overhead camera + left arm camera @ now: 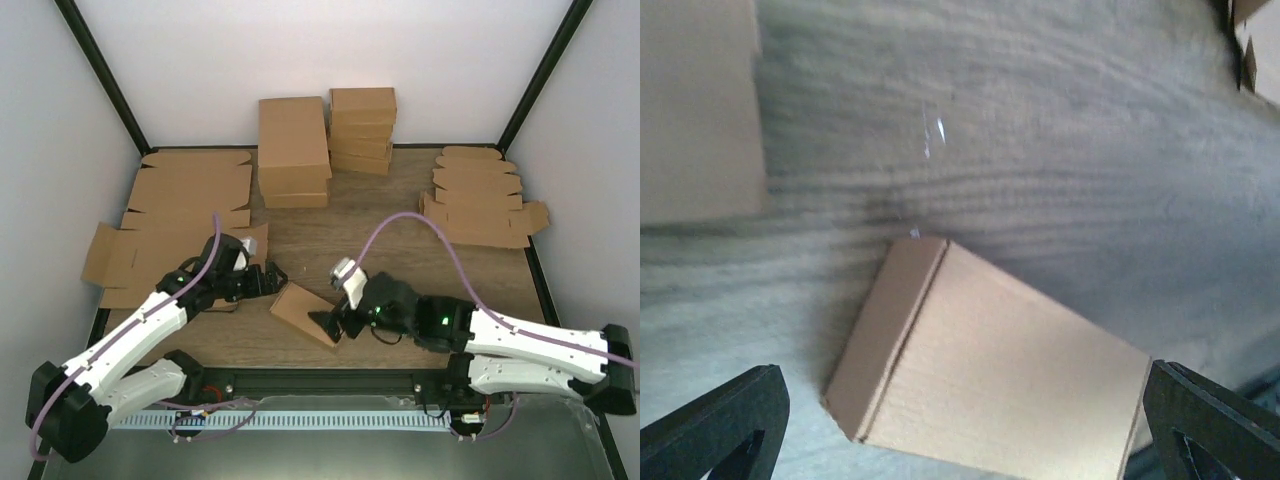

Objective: Fold the paper box

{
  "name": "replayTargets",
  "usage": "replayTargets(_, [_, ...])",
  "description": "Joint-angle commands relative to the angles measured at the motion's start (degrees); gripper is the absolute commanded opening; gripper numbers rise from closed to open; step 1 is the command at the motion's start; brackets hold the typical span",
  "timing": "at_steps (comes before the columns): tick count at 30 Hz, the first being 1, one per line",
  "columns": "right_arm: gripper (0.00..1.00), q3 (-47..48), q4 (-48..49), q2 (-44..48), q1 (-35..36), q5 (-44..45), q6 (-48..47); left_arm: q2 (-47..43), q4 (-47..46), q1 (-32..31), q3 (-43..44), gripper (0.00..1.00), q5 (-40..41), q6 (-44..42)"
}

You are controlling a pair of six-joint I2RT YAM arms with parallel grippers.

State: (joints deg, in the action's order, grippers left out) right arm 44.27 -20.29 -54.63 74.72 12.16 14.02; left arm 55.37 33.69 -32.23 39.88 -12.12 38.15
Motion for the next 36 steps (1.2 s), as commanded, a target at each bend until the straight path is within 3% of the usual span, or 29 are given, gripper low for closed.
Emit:
replayTargets(1, [1.0, -1.0, -7.3, 0.6, -11.2, -16.8, 18.2, 1.9, -4.8, 0.2, -1.7, 1.0, -10.3, 0.7])
replayTargets(5, [1.0, -4.3, -11.1, 0.3, -14.2, -20.2, 31.5, 3.6, -4.9, 0.2, -2.7, 0.96, -10.3, -0.9])
replayTargets(11, [0.98, -15.4, -5.3, 5.8, -14.3, -22.7, 49.7, 5.2, -9.6, 0.2, -7.7, 0.63, -11.4, 0.8])
replayTargets(15, [0.96, -23.0, 1.8, 10.5, -14.3, -23.8, 57.6, 5.3, -9.5, 0.2, -8.8, 0.47, -7.8, -0.6])
replayTargets(18, [0.95, -26.6, 6.4, 12.6, -14.2, -24.2, 60.4, 5.4, -9.5, 0.2, -9.5, 0.43, -4.0, -1.1])
replayTargets(27, [0.95, -30.8, 13.7, 13.1, -14.3, -23.5, 60.7, 6.2, -13.8, 0.1, -12.5, 0.28, -2.3, -1.1])
replayTargets(36, [0.98, -37.0, 22.7, 15.2, -14.3, -23.9, 64.1, 6.1, -15.9, 0.2, -14.3, 0.23, -2.6, -1.0])
